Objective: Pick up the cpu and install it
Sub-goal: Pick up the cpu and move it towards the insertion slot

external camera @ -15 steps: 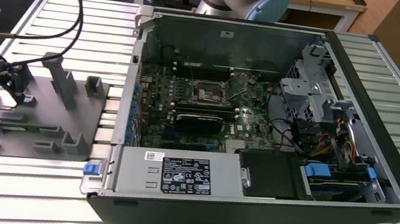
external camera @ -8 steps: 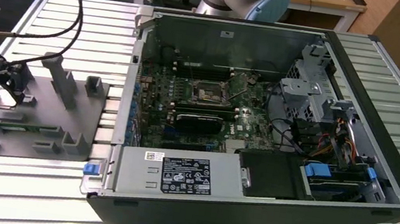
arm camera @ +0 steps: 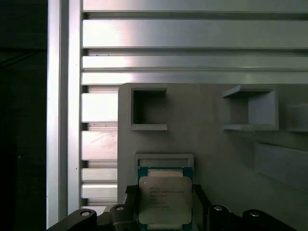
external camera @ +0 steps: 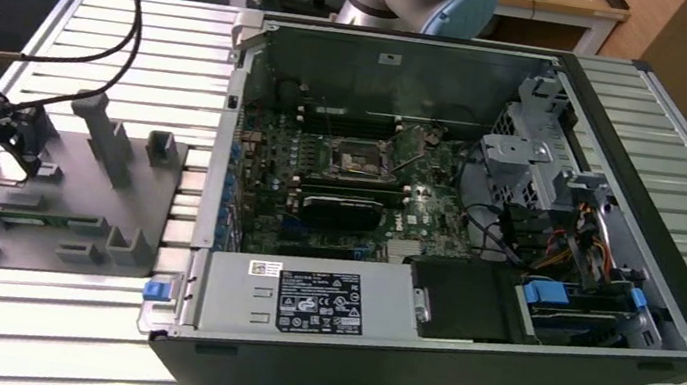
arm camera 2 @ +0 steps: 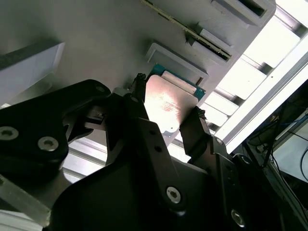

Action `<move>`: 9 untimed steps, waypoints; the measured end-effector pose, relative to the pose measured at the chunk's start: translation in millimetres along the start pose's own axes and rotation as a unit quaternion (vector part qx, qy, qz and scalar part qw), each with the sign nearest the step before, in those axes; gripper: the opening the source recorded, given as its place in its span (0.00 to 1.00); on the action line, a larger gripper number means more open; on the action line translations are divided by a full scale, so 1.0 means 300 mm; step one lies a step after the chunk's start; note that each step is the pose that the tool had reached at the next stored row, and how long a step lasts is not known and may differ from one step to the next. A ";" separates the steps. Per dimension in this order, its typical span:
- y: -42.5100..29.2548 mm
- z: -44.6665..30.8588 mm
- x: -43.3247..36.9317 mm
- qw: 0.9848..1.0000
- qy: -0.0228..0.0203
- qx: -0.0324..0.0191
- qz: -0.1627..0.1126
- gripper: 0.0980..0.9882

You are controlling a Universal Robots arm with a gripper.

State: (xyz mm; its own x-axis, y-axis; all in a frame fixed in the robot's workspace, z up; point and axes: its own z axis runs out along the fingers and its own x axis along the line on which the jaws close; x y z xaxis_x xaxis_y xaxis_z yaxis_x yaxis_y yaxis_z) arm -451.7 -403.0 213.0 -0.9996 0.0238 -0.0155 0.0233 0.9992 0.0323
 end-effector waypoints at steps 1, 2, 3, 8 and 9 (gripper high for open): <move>0.000 0.000 0.000 1.000 0.000 0.000 0.000 0.49; 0.000 -0.001 0.000 1.000 0.000 0.000 0.000 0.49; 0.000 -0.002 0.000 1.000 0.000 0.000 0.000 0.49; 0.000 -0.006 0.000 1.000 0.000 0.000 0.000 0.49; 0.000 -0.007 0.000 1.000 0.000 0.000 0.000 0.49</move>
State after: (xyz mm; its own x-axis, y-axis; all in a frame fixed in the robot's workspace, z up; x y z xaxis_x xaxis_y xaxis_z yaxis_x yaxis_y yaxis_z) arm -451.8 -403.0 215.0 -0.9996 0.0238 -0.0156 0.0233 0.9992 0.0327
